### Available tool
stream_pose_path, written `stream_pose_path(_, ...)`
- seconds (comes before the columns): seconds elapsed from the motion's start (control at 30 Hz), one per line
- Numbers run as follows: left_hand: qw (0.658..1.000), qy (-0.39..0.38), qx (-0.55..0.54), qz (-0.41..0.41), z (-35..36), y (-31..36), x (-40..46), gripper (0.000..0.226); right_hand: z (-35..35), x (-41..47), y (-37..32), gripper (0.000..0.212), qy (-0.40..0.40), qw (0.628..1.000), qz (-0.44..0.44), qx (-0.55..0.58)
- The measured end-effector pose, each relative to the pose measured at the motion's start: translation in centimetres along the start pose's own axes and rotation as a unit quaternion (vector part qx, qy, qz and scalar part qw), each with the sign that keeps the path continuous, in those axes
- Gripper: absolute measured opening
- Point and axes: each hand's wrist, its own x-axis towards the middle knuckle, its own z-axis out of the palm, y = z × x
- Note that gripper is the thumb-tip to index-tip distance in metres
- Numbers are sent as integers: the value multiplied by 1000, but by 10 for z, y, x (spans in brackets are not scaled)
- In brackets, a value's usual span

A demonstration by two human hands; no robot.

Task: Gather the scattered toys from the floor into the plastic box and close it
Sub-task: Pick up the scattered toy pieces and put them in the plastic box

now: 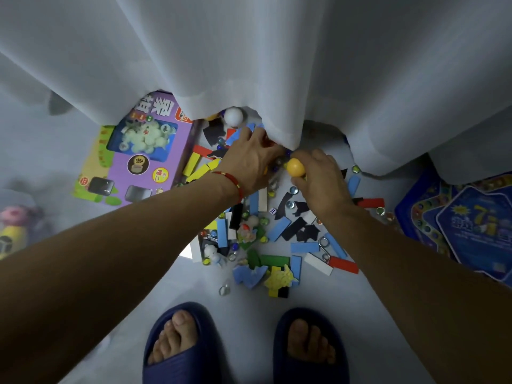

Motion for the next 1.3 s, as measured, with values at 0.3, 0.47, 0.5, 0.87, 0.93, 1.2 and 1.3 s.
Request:
stream_pose_path(0.3, 998, 18, -51, -25, -5, 10, -12, 48, -41, -19, -13, 33, 3, 881, 223, 417)
stream_pose_path(0.47, 925, 78, -287, -235, -54, 58, -93, 48, -88, -52, -34, 37, -89, 744, 259, 610)
stream_pose_path(0.5, 878, 90, -367, -292, -70, 69, -115, 45, -97, -59, -44, 39, -113, 753, 255, 596)
stream_pose_path(0.87, 441, 265, -707, -485, -248, 13, -377, 14, -202, -150, -335, 47, -428, 863, -52, 262)
stream_pose_path(0.93, 373, 305, -714, -508, -267, -2, -416, 6, -190, -174, -384, 45, -453, 850, -76, 258)
stream_pose_path(1.2, 278, 385, -740, -477, -328, -31, -487, 15, -128, -206, -505, 19, -383, 821, 15, 423)
stream_pose_path(1.3, 299, 404, -722, -475, -336, -36, -490, 29, -138, -200, -500, 41, -354, 853, 11, 382)
